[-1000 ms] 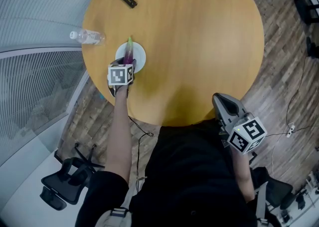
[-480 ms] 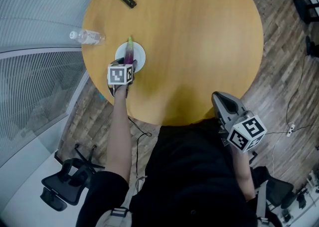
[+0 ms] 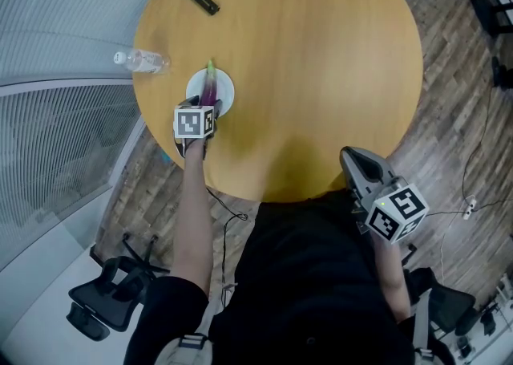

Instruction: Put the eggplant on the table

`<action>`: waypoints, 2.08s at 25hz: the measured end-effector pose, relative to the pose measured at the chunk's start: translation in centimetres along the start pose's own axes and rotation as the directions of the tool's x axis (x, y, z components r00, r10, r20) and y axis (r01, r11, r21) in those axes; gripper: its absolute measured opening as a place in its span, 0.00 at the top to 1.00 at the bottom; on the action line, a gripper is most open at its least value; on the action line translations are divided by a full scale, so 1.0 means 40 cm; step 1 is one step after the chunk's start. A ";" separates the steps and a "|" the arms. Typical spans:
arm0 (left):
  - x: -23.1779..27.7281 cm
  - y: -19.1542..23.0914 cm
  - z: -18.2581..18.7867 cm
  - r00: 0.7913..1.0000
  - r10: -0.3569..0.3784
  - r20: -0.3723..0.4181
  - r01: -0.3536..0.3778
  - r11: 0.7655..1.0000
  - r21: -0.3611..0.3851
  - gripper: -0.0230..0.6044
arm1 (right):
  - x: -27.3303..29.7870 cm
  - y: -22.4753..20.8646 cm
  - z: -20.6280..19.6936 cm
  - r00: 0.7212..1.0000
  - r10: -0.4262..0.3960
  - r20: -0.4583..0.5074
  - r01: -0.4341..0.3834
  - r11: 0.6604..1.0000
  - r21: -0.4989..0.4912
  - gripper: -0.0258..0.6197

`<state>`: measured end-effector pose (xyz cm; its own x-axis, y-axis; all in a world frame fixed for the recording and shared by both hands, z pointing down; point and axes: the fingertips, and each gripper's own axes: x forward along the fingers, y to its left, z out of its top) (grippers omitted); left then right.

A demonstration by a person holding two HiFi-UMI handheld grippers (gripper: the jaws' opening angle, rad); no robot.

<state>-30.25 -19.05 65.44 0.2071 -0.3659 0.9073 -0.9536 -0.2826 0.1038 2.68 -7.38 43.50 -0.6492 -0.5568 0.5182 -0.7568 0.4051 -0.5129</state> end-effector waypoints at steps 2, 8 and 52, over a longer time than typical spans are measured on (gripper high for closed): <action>-0.003 0.001 0.001 1.000 -0.002 0.006 0.002 1.000 -0.003 0.51 | 0.000 0.002 0.000 1.000 0.000 0.001 0.000 1.000 -0.001 0.93; -0.011 -0.009 -0.001 1.000 -0.007 0.008 0.007 1.000 -0.003 0.50 | -0.008 0.004 0.002 1.000 0.004 0.013 -0.004 1.000 -0.004 0.93; -0.712 -0.178 -0.093 0.684 -0.080 0.725 0.025 0.996 0.086 0.87 | -0.091 0.105 0.012 0.992 -0.013 0.122 0.039 0.977 -0.208 0.93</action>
<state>-30.17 -3.33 40.37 0.3762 -0.8708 0.3165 -0.9258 -0.3670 0.0907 1.90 -3.98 39.13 -0.6250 -0.6465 0.4375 -0.7806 0.5251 -0.3390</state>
